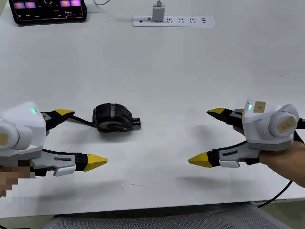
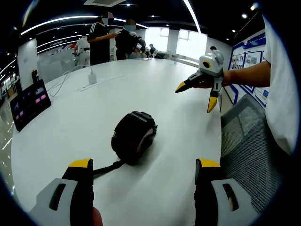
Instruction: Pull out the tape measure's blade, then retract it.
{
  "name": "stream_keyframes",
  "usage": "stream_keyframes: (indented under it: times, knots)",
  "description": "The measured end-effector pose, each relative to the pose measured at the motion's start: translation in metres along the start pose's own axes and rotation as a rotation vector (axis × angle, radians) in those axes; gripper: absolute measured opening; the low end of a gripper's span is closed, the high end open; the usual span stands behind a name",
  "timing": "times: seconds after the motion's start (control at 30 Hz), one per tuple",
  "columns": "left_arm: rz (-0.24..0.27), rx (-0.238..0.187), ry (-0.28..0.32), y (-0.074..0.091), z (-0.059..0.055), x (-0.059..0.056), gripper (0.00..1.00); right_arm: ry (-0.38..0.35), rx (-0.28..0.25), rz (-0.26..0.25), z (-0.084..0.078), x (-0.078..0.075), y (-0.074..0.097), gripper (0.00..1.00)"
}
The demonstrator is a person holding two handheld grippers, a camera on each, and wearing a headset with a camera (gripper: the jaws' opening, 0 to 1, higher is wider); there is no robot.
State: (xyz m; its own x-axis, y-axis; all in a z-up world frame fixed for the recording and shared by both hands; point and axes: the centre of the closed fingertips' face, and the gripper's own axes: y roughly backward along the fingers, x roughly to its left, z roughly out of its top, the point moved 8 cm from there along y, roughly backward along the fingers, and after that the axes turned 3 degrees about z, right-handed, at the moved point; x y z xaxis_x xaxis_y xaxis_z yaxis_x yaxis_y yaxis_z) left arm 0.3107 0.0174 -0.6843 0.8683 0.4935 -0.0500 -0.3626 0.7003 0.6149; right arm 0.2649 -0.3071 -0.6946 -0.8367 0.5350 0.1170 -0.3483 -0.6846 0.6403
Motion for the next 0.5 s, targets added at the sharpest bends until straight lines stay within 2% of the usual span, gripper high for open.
stream_keyframes:
  times: [0.23, 0.3, 0.5]
  knots:
    - [-0.019, 0.002, -0.015, -0.005, 0.004, 0.002, 0.87, 0.018, 0.001, 0.014, 0.005, -0.005, -0.006, 0.84]
    - [-0.021, -0.01, -0.025, -0.005, 0.006, 0.004, 0.85, 0.022, 0.003, 0.021, 0.007, -0.007, -0.008, 0.84]
    - [-0.037, -0.003, -0.034, -0.01, 0.007, 0.006, 0.83, 0.037, 0.006, 0.033, 0.01, -0.012, -0.014, 0.84]
